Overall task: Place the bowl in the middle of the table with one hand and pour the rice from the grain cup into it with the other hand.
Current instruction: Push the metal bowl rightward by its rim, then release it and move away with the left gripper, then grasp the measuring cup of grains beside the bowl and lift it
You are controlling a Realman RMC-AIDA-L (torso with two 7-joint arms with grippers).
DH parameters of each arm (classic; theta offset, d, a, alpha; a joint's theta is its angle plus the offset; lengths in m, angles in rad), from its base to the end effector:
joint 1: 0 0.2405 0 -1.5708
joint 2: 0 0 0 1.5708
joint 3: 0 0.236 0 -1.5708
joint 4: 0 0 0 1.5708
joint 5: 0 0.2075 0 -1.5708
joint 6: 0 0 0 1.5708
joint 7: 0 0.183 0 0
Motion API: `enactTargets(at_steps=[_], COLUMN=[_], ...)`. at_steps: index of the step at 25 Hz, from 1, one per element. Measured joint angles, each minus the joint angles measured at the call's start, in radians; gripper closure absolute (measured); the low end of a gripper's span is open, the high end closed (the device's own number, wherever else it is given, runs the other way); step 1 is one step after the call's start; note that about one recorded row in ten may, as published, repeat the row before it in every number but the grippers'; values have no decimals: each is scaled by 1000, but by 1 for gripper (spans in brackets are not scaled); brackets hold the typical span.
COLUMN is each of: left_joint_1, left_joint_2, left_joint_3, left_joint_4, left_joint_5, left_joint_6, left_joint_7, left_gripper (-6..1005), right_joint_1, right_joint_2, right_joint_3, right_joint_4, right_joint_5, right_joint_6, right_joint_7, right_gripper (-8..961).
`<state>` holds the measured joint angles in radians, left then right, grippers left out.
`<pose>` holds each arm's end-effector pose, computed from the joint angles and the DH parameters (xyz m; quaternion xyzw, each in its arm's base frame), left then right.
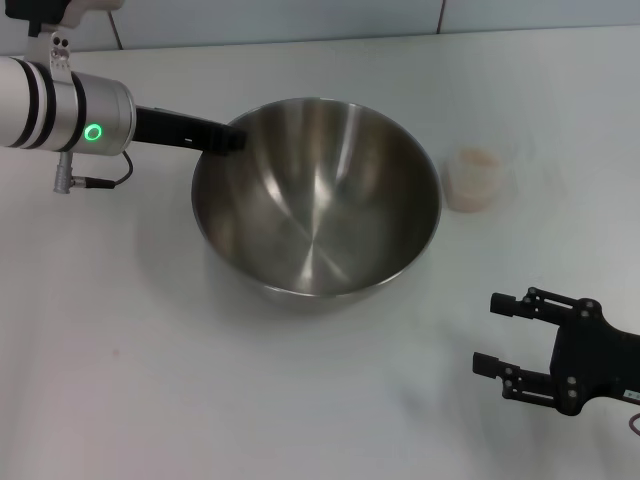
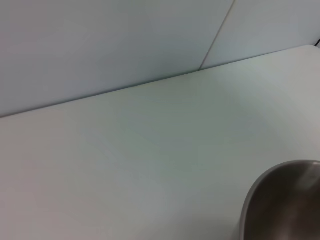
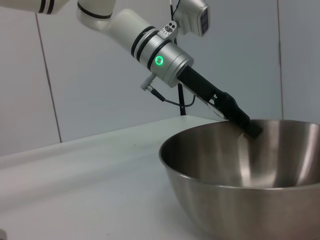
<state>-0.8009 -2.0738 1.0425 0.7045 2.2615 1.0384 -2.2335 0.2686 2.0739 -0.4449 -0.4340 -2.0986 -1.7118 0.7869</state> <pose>-0.1908 0.4312 -0.0548 -0.8895 -0.3985 -0.0624 0.2149 0.3003 0.2264 -0.0353 -0.9276 0.1511 0.2811 0.1941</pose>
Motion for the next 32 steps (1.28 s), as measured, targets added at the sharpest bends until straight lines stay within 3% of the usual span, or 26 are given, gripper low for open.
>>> enactTargets(at_steps=[8,15,18,20,21,25,26,27,30,32], left_joint_1=[1,2,39,39,148,173,208,296,324,413], left_joint_2=[2,4,7,7,11,12,13,14,14,15], left_joint_3=[-10,-13,-16,-16,-16,-17,-20,-45,-61,-161], left_joint_4=[-4,2,96,96,272,311,352,438,452,428], left_joint_5=[-9,-9,-53,-53,-209,-257,-304,-444,-490,-641], left_joint_6=[-3,-5,15,15,71,85,99,150,176,325], left_joint_7=[0,-6,-2,-2,76,111,150,278,327,524], left_gripper=[850,740,693,662,646,480,439,387,230,170], right_joint_1=[3,4,4,4,3,2,2,2,3,5], right_joint_2=[0,0,0,0,0,0,0,0,0,0], right_joint_3=[0,0,0,0,0,1,2,3,7,12], right_joint_4=[0,0,0,0,0,0,0,0,0,-1], right_joint_5=[0,1,1,2,2,2,3,3,3,3], right_joint_6=[0,0,0,0,1,1,1,1,2,2], right_joint_7=[4,6,6,6,7,7,7,7,7,7], right_gripper=[231,231,231,231,231,231,231,231,231,231])
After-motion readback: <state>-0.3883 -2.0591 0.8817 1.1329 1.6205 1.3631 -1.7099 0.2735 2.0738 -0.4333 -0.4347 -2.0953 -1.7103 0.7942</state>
